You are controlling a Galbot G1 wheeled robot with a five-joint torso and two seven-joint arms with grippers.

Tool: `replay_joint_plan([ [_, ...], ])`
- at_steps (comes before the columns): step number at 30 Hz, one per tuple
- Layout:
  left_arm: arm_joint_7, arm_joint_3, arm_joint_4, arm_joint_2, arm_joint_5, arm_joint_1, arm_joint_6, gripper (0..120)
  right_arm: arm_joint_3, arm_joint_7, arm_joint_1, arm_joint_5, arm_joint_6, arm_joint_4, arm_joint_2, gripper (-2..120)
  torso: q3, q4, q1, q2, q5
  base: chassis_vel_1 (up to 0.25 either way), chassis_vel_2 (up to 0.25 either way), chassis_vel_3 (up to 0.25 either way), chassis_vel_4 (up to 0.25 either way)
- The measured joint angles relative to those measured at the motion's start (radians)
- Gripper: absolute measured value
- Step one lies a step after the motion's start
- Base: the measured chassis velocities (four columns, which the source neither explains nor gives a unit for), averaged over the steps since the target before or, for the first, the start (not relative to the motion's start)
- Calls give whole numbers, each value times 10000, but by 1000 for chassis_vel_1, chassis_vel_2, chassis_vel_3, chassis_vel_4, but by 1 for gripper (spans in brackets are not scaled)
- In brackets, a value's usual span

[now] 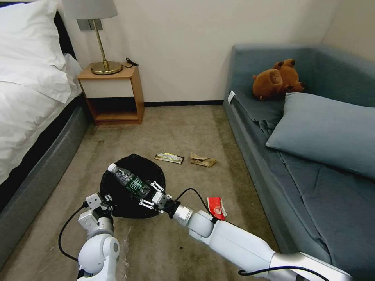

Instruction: Pick up the trash bin, then pick up the garbage on the floor and place it into the trash bin.

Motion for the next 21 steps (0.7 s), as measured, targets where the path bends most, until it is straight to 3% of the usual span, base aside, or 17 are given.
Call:
replay_joint_plan([
  [7, 0, 4, 3, 0, -2, -17, 0, 1, -15, 5, 27, 28, -3, 12, -3, 98, 0, 0, 0, 0, 0, 0, 0, 0, 0],
  [21, 0, 3, 102, 0, -119, -88, 45, 1, 515, 44, 4, 113, -31, 316, -162, 100, 0, 0, 0, 0, 0, 0, 0, 0, 0],
])
